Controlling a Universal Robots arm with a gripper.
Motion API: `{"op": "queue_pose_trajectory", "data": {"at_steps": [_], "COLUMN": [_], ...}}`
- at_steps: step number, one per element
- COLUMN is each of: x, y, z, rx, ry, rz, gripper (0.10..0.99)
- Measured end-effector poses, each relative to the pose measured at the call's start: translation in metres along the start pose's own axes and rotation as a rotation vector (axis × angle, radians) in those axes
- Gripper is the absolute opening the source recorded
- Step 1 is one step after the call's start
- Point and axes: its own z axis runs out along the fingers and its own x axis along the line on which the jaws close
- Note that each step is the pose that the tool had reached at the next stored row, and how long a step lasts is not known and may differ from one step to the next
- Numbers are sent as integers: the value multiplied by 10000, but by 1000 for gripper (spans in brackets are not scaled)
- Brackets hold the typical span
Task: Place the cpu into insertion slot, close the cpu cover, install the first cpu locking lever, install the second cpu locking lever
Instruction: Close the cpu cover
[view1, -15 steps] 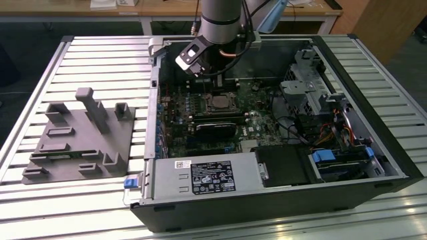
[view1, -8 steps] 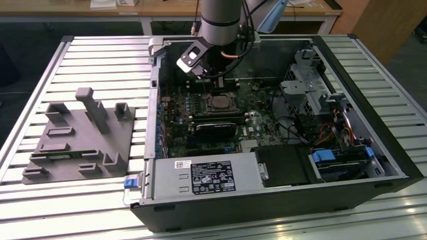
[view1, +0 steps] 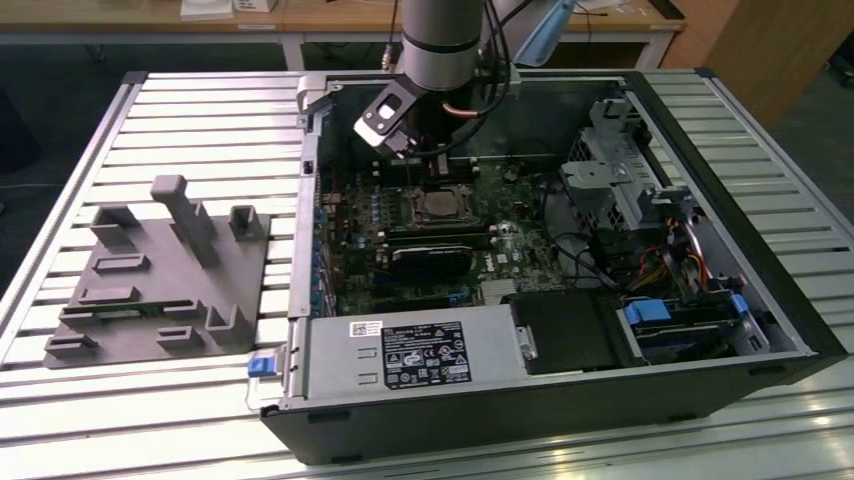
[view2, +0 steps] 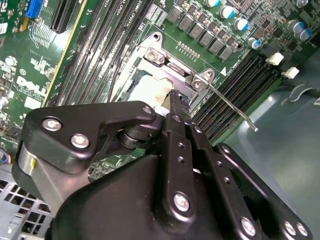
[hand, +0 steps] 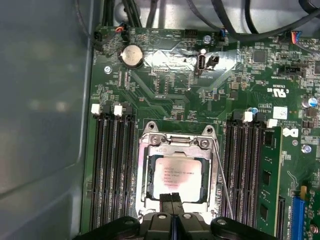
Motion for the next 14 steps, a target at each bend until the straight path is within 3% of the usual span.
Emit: {"op": "queue_pose_trajectory", "data": {"at_steps": [14], "x": [0], "y": [0], "z": [2], "rx": [103], "ry": [49], "rz": [-2471], "gripper": [106]}}
